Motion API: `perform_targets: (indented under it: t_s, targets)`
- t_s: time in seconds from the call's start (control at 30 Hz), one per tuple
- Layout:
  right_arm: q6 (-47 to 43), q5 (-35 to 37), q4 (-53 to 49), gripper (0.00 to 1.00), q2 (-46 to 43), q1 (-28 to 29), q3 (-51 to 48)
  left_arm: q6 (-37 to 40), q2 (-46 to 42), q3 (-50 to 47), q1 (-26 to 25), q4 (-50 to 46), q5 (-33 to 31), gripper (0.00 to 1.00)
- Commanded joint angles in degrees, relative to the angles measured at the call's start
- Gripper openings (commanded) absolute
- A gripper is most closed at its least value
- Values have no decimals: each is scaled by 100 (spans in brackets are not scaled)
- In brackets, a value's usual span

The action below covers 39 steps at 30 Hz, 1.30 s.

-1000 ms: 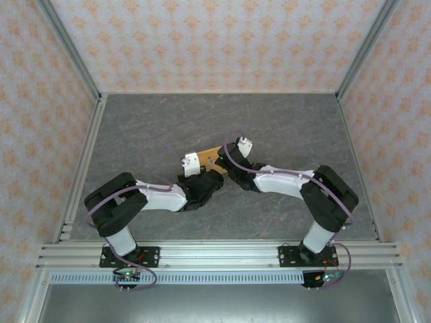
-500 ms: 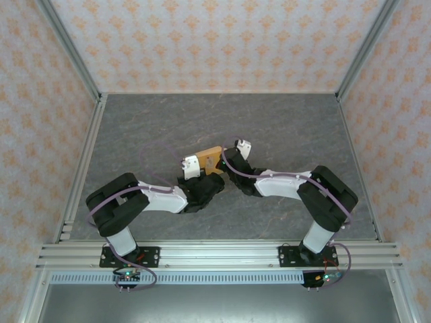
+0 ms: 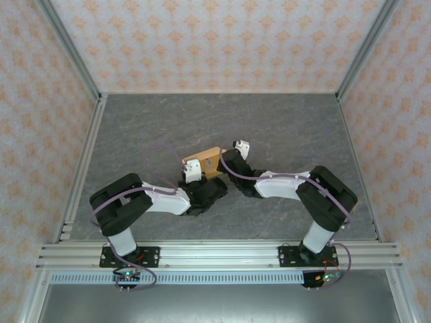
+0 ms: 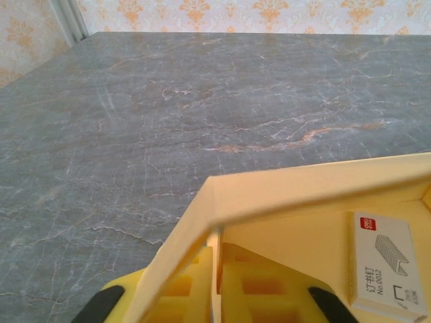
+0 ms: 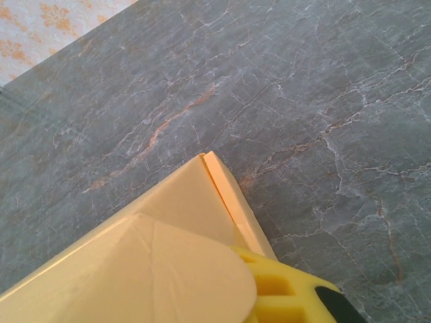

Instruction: Fold the paper box

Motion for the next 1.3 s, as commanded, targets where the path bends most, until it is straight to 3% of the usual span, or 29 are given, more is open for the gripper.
perform_targets:
  t_s: [0.0, 0.2, 0.3, 0.53, 0.97, 1.27]
  targets:
    - [-104, 279, -88, 13, 87, -56, -141, -159, -31, -104, 12, -594, -310, 15]
    - [-161, 235, -113, 15, 89, -59, -157, -42, -163, -165, -9, -580, -170, 24]
    - [-185, 215, -123, 15, 77, -59, -154, -25, -259, -217, -18, -590, -102, 35]
    - [-220, 157, -140, 16, 108, -58, -145, 25, -650, -427, -58, -723, 150, 48]
    - [-243, 88, -140, 17, 138, -53, -90, 463, -1270, -837, -115, -792, 1078, 67]
    - [-281, 14, -131, 19, 63, -53, -136, 846, -1538, -984, -115, -798, 1652, 75]
